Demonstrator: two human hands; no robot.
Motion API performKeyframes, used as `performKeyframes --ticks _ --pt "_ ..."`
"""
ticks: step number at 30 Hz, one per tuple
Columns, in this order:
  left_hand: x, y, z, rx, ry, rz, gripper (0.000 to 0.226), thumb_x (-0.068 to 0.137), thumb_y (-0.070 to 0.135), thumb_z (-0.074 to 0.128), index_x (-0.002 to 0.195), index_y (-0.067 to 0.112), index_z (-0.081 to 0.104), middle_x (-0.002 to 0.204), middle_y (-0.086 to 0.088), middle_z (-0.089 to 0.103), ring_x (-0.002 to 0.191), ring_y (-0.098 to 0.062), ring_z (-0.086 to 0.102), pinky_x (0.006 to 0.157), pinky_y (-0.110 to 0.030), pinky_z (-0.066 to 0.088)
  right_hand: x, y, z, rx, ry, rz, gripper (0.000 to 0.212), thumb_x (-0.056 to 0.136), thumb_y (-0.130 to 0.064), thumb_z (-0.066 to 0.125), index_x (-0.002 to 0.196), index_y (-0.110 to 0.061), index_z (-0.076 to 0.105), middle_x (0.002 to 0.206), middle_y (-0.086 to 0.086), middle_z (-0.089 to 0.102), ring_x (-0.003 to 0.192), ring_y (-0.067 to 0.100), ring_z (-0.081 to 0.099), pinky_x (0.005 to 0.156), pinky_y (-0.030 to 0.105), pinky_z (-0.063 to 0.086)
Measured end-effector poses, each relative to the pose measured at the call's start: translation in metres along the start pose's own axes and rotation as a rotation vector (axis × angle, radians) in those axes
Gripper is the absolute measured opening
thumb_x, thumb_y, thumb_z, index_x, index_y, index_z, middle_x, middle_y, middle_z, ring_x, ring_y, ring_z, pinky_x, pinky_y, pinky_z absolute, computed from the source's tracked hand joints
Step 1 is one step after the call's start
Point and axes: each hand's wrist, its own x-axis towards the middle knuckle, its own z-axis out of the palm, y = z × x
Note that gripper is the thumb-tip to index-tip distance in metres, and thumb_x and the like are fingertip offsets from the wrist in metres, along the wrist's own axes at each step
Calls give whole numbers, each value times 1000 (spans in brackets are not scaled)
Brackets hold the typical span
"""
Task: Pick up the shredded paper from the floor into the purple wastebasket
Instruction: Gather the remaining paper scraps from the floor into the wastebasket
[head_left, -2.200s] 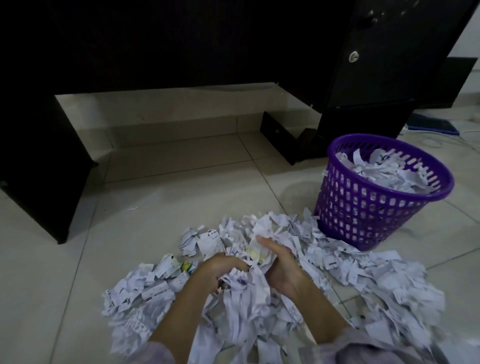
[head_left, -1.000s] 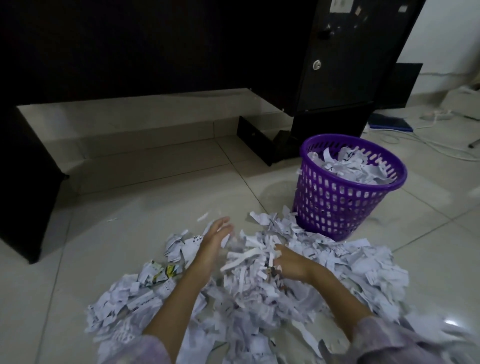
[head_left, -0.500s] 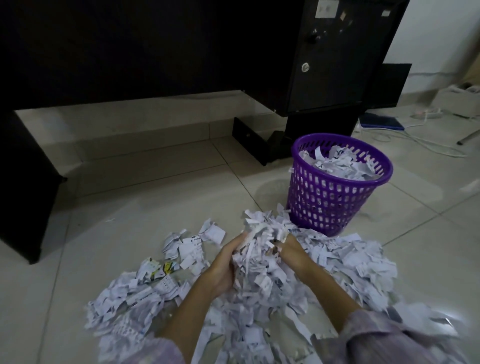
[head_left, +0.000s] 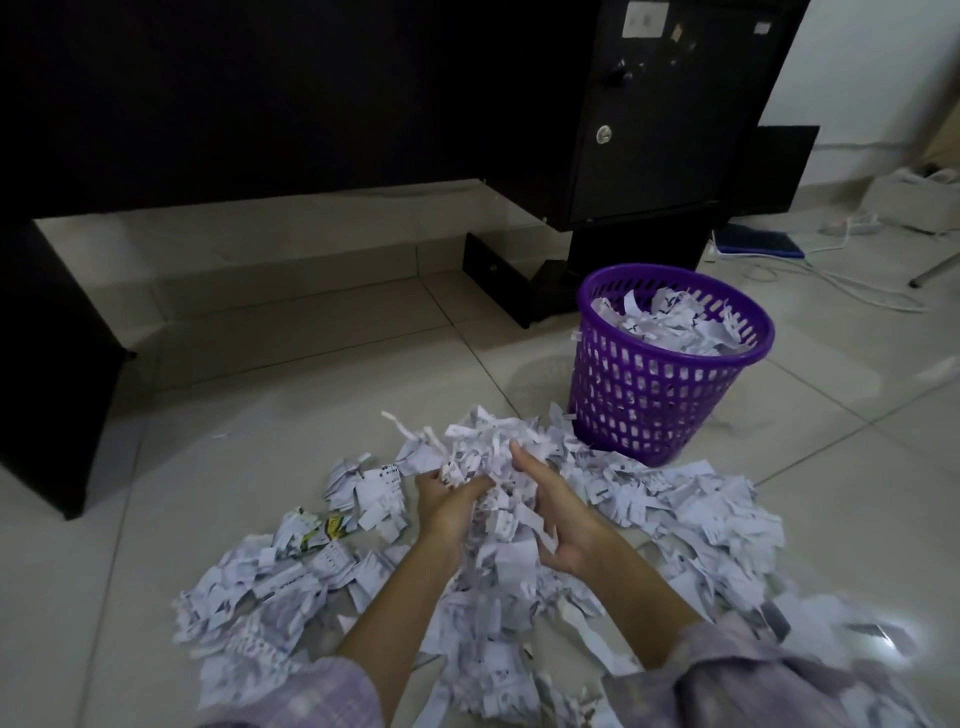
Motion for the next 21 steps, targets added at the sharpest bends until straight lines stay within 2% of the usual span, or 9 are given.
performKeyframes --ticks 2,4,6,8,9,12,14,17,21 --pt "-8 1 6 59 -48 38 73 75 24 79 134 13 37 127 -6 55 107 -26 59 91 -38 51 5 -3 4 12 28 -7 48 86 -48 63 110 -9 72 109 17 71 96 28 71 83 40 58" --pt "-10 0 13 163 -140 54 83 67 38 82 137 22 39 133 -1 54 114 -26 59 95 -43 51 17 -4 0 -74 98 -14 74 62 -57 82 123 -17 65 121 14 66 108 30 66 96 46 52" --pt "-12 5 16 253 -215 70 73 56 46 83 120 30 52 124 0 63 106 -24 64 93 -44 53 27 -7 -12 -129 191 -54 81 51 -54 87 121 -23 64 123 12 64 110 30 63 95 48 52" --pt "-18 13 15 273 -278 97 50 62 41 83 102 34 54 108 9 66 99 -16 64 92 -37 53 23 -15 -18 -196 237 -76 78 49 -48 86 119 -22 64 123 12 63 110 32 62 91 48 54" --pt "-19 17 14 277 -320 97 49 68 38 82 102 33 49 104 12 63 98 -14 62 90 -33 53 18 -20 -19 -225 253 -86 71 52 -45 84 116 -21 65 121 13 64 109 32 62 90 47 54" --pt "-21 25 9 262 -433 155 79 70 33 82 130 25 31 119 8 53 102 -9 56 72 -15 48 4 -39 -19 -191 232 -108 49 70 -29 77 115 -11 67 111 17 70 99 33 68 82 43 57" --pt "-24 28 9 259 -505 180 91 71 28 81 142 23 23 131 8 49 110 -10 53 74 -12 45 -5 -53 -16 -160 201 -143 51 72 -23 76 118 -5 66 109 17 71 99 32 69 88 45 55" --pt "-29 26 11 369 -574 181 85 67 34 83 138 25 37 133 12 51 115 -9 54 86 -17 46 -20 -73 -5 -151 192 -180 35 76 -21 72 108 -8 69 93 10 74 79 25 73 63 34 59" --pt "-36 21 16 343 -611 127 44 78 31 77 117 15 63 115 -5 70 106 -21 66 93 -31 51 -47 -91 2 -145 189 -226 12 86 -18 63 94 -9 66 63 2 72 53 14 69 43 21 52"
